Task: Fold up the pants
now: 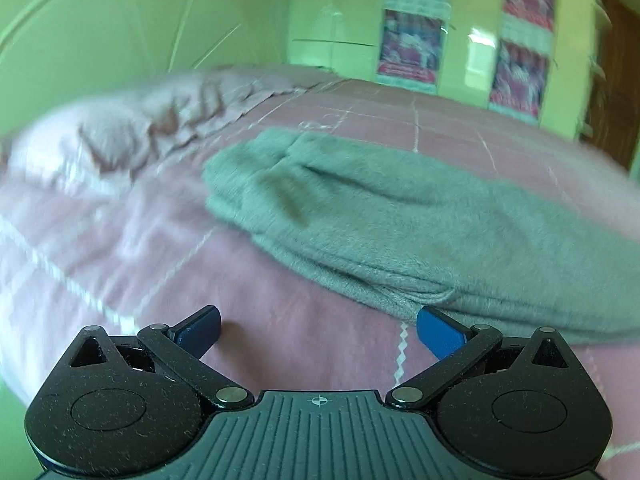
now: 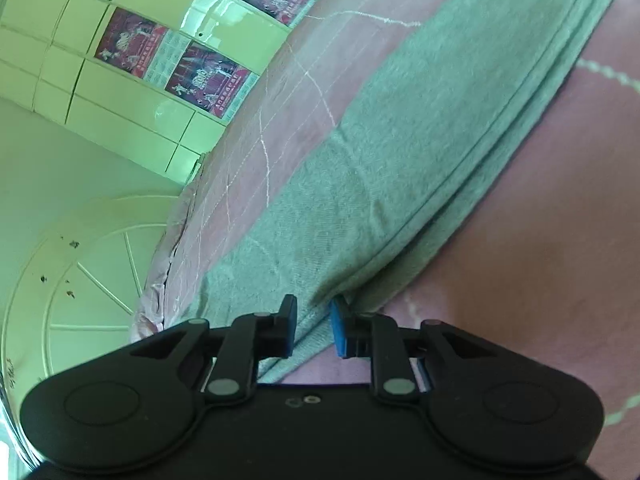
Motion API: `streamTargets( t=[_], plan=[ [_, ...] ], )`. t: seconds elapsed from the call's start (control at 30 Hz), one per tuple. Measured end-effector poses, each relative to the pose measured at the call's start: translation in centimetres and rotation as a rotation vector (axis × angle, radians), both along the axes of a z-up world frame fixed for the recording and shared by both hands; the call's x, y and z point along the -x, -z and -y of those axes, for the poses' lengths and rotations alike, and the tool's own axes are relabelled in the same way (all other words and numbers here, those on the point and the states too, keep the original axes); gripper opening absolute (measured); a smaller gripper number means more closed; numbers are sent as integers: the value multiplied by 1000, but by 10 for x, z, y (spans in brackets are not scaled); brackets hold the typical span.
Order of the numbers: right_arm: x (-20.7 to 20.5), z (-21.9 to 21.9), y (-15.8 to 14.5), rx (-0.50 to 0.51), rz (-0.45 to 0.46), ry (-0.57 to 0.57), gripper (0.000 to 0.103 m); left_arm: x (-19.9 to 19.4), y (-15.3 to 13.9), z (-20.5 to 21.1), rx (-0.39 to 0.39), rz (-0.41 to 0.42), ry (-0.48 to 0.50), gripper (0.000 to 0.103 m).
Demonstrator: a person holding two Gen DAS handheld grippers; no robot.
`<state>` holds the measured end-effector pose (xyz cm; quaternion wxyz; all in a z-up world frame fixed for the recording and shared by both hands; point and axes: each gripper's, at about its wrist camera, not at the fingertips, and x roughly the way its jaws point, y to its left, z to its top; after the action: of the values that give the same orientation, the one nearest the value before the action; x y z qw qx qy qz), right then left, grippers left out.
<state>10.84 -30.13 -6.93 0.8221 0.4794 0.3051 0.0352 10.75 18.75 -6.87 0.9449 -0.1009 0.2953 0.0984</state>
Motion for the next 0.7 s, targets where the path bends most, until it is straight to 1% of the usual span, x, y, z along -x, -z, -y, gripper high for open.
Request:
streamTargets(
  t=[0.03, 0.07, 0.17, 0.2, 0.27, 0.3, 0.33, 0.4, 0.43, 0.5, 0.57, 0.6, 0.67, 0.7],
  plan=[
    [-3, 3, 1, -26, -20, 10, 11, 2, -2, -4, 18, 37, 1, 103],
    [1, 3, 5, -51, -24, 17, 11, 4, -3, -4, 11, 49, -6, 103],
    [2, 3, 8, -80, -36, 38, 11, -3, 6, -2, 26, 20, 5, 103],
    [3, 3, 9, -80, -38, 43, 11, -5, 7, -1, 19, 18, 12, 103],
    [0, 1, 12, -63, -51, 47, 3, -9, 9, 3, 5, 6, 24, 103],
    [0, 1, 10, -38, -55, 48, 0, -8, 8, 5, -1, 1, 27, 103],
    [1, -3, 5, -11, -36, 44, 0, -7, 7, 7, -5, 1, 29, 103],
    [9, -10, -11, 26, 34, 39, 0, -5, 6, 8, 2, 7, 31, 103],
    [13, -11, -15, 42, 47, 37, 0, -4, 6, 7, 10, 15, 27, 103],
    [18, -10, -10, 15, 33, 44, 0, -2, 6, 6, 24, 21, 20, 103],
    [14, -7, 7, 28, -31, 45, 0, -4, 7, 8, 18, 11, 19, 103],
    [11, -5, 17, 8, -48, 40, 0, -6, 8, 10, 7, 4, 22, 103],
    [11, 1, 19, -27, -42, 47, 0, -7, 8, 13, -14, -3, 38, 103],
    [13, 2, 15, -21, -34, 52, 4, -6, 7, 13, -18, -2, 42, 103]
  ],
)
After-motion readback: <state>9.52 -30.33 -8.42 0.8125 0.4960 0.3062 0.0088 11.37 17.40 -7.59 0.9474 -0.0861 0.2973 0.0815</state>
